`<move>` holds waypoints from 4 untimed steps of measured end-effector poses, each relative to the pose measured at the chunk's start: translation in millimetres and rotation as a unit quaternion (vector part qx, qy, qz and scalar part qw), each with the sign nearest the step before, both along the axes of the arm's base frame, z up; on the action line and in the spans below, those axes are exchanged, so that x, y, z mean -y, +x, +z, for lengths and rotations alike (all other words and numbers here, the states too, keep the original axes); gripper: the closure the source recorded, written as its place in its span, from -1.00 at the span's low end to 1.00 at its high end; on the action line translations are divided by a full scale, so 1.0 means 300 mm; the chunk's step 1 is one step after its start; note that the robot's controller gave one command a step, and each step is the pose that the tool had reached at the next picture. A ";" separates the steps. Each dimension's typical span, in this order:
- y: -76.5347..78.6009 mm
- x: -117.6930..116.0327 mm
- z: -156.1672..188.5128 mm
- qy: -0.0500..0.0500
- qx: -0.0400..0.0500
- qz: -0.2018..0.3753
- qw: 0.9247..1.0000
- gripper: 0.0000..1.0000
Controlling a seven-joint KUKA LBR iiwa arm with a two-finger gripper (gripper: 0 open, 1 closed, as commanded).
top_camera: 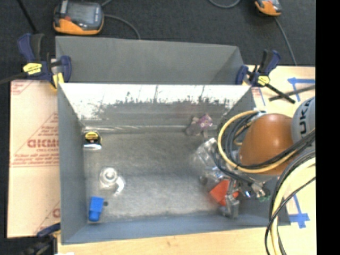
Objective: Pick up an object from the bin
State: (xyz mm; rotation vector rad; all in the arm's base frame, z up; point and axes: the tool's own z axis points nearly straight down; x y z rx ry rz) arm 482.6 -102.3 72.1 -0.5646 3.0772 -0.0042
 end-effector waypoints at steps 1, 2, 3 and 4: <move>0.043 0.122 -0.004 0.001 -0.005 0.046 0.999 -1.00; 0.043 0.118 -0.005 0.002 -0.005 0.045 0.999 1.00; 0.020 -0.084 0.389 -0.001 -0.002 0.050 0.999 1.00; 0.190 -0.190 0.872 -0.001 0.001 0.054 0.999 1.00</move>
Offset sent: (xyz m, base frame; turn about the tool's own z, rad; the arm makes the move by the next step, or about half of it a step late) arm 0.0117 -0.0378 -0.0021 -0.0899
